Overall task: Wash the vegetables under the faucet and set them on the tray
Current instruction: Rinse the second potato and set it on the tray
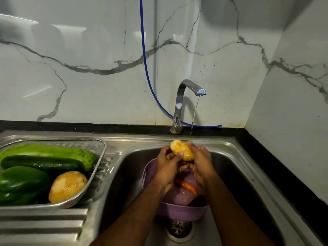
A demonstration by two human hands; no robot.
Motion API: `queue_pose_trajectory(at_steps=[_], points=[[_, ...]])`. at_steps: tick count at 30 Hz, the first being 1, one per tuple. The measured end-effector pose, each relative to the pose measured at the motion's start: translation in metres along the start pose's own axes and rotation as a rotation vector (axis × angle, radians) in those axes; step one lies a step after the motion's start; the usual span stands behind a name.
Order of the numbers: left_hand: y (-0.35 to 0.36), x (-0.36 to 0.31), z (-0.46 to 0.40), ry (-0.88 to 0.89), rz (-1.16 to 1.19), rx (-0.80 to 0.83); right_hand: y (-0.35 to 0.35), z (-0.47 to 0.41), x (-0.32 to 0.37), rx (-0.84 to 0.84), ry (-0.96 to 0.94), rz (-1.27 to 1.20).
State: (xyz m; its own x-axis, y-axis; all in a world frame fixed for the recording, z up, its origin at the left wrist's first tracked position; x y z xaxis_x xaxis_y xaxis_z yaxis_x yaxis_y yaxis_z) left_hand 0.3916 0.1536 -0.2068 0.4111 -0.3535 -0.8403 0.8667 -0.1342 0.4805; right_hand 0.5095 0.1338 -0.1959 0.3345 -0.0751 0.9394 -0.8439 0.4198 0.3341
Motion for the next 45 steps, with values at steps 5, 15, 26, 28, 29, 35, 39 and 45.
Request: queue_pose_trajectory(at_steps=[5, 15, 26, 28, 29, 35, 39, 45], points=[[0.006, 0.0, 0.001, 0.007, -0.104, 0.047, -0.003, -0.004, -0.001, -0.002, 0.027, 0.051], [0.003, 0.01, -0.006, -0.034, -0.063, -0.023, 0.01, -0.01, -0.01, 0.064, 0.015, -0.007], [0.0, 0.0, -0.006, 0.042, -0.214, -0.034, 0.011, -0.009, -0.012, 0.04, 0.045, 0.008], [0.002, -0.005, -0.004, 0.117, -0.321, -0.024, 0.011, -0.008, -0.009, 0.049, 0.018, 0.042], [0.003, -0.007, -0.004, 0.166, -0.385, -0.024, 0.01, -0.009, -0.008, 0.033, -0.001, 0.04], [0.003, -0.007, -0.005, 0.237, -0.456, -0.061, -0.005, -0.013, -0.001, -0.123, -0.005, -0.119], [-0.004, 0.001, -0.011, 0.149, -0.381, -0.084, -0.007, -0.013, -0.003, -0.104, 0.053, -0.157], [-0.017, -0.015, -0.009, 0.25, -0.369, -0.177, -0.011, -0.008, -0.004, 0.003, 0.1, 0.149]])
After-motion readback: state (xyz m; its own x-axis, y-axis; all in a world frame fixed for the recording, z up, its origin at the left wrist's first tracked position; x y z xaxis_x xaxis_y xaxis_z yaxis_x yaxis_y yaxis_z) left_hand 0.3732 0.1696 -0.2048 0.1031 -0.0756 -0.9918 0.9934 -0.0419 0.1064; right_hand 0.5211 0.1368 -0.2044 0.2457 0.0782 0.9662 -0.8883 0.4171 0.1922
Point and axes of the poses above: each hand's wrist, its own z-axis away from the middle knuckle, its own y-axis out of the palm, x = y × z, the point moved 8 cm from there along -z, towards the middle knuckle, and after that the axes turned 9 degrees about -y, right-handed, at the moved point
